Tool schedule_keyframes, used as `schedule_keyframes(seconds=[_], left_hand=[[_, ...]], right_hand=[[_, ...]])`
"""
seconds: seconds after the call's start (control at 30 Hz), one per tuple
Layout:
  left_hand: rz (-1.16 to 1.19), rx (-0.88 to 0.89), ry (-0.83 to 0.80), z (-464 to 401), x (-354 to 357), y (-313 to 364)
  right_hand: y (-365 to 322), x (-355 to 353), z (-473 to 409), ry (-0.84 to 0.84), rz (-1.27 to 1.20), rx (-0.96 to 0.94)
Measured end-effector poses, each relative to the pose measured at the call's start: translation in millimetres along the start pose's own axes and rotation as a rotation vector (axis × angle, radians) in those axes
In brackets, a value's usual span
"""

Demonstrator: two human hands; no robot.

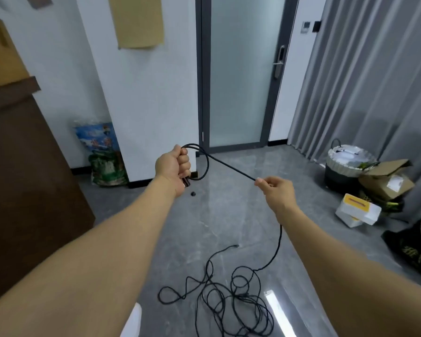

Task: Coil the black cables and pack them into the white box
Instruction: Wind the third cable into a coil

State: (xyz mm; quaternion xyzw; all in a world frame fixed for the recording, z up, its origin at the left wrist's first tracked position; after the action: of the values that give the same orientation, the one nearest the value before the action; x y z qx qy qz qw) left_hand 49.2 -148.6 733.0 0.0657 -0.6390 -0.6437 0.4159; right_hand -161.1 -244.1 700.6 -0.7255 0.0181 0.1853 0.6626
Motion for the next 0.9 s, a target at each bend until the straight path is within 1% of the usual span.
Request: schedule_keyframes(seconds=[0.1, 0.17, 0.23, 0.3, 0.4, 0.47, 0.53, 0.57, 0.63, 0.77, 0.83, 0.9], left_hand=[[0.024, 0.059, -0.027, 19.6, 32.5, 71.4], [0.006, 0.081, -0.074, 33.7, 55.1, 107.3], [-0.060, 0.123, -0.138, 45.6, 75.6, 135.3], [-0.170, 0.184, -0.196, 57.2, 93.0, 157.4], [-0.414, 0.306, -0.257, 73.2, 114.0, 181.5], [-0.602, 0.373, -0.302, 82.9, 121.7, 191.1], [-0.755, 0.413, -0.373, 93.7, 128.8, 198.6], [-0.781, 0.414, -0.413, 99.5, 132.4, 202.1], [-0.755, 0.393, -0.473, 110.1, 138.6, 209.6], [-0.718, 0.301, -0.542, 124.5, 146.1, 218.4], [-0.718, 0.266, -0.549, 131.8, 146.3, 223.1], [-0.729, 0.235, -0.531, 138.8, 144.6, 229.5]], right_hand=[[-79.9, -21.1, -1.5, 0.004, 0.093, -0.086], [-128.0, -24.8, -2.4, -0.017, 0.221, -0.171], [-169.7, -21.5, -1.3, -0.053, 0.379, -0.285], [-207.4, -15.0, 6.1, -0.149, 0.533, -0.407], [-266.0, -13.0, 28.9, -0.336, 0.661, -0.599], [-299.6, -20.0, 43.2, -0.402, 0.664, -0.676], [-324.8, -31.9, 50.4, -0.394, 0.590, -0.715], [-333.6, -38.3, 51.9, -0.375, 0.540, -0.723], [-346.3, -49.1, 55.7, -0.340, 0.469, -0.722], [-361.7, -64.4, 63.0, -0.256, 0.374, -0.715], [-364.4, -73.2, 62.4, -0.216, 0.351, -0.697], [-361.1, -79.8, 59.1, -0.230, 0.326, -0.652]])
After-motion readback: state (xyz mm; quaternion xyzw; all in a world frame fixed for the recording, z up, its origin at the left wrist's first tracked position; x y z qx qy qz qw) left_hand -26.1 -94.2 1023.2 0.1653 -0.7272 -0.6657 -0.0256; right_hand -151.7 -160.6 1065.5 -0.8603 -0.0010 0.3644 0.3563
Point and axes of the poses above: each hand's wrist, its own z-axis away from the middle knuckle, its own x-axis out of the palm, y = z × x, the point moved 4 cm from there along -z, towards the middle knuckle, and after that the axes turned 4 degrees about -z, right-handed, at the moved point
